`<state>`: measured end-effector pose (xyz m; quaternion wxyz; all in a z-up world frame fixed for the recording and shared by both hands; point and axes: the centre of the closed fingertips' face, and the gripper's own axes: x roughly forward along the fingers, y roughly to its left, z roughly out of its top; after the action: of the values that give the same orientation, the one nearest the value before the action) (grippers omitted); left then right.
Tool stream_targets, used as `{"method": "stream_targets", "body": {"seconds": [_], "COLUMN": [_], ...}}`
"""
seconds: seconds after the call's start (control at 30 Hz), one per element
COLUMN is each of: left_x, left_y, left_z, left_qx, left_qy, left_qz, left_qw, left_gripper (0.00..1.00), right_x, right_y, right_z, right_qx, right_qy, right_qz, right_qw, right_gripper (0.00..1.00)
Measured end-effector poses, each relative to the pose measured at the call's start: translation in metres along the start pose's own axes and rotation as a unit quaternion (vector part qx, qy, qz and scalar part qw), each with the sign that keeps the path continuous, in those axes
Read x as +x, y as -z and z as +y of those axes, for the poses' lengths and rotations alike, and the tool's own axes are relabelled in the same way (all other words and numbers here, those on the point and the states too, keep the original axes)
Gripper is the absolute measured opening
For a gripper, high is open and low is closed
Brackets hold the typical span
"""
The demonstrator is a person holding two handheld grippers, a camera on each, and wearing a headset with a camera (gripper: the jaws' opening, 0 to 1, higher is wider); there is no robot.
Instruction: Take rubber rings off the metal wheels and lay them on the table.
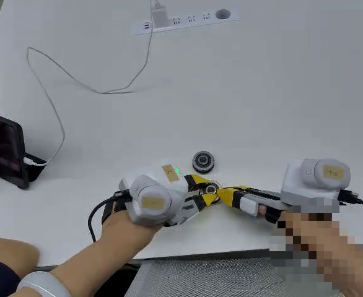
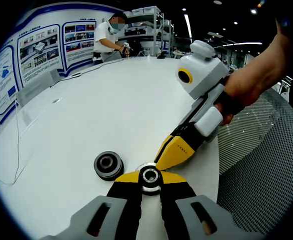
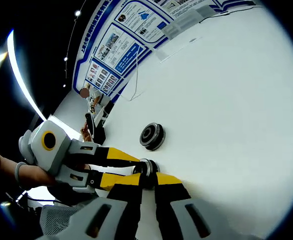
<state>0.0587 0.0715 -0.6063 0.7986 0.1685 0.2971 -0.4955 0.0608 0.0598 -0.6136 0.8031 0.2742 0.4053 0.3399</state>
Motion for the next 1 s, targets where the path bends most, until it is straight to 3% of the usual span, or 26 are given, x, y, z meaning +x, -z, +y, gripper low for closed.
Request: {"method": "stream_targets", "body": {"seconds": [0.33,0.8,1.0], "left_x": [0.0,0.0002,0.0001], "left_y": [-0.0007,-0.0007,-0.0008], "left_z": [-0.0003,0.0004,0.0007], "left_qx": [-0.002,-0.005,-0.005], "left_qy": [0.001,0.001,0.001], "left_qz": [0.0,-0.002,-0.002], "left_qw": [1.0,1.0,1.0], "left_gripper": [0.13,0.13,0.13], "right_x": [-0.0038,-0.0007,-0.0035], "right_y": [0.0022,0.004,0.0026], "right_z": [0.0026,0.0,0.0025], "right_qx": [0.033,0.089,0.084], "right_qy": [-0.017,-0.018,-0.019], "right_qz": [0.001,-0.01,-0.013], "right_qw": [0.9993,0.9958,0.9962], "right_gripper": [0.12,0.11,0.08]}}
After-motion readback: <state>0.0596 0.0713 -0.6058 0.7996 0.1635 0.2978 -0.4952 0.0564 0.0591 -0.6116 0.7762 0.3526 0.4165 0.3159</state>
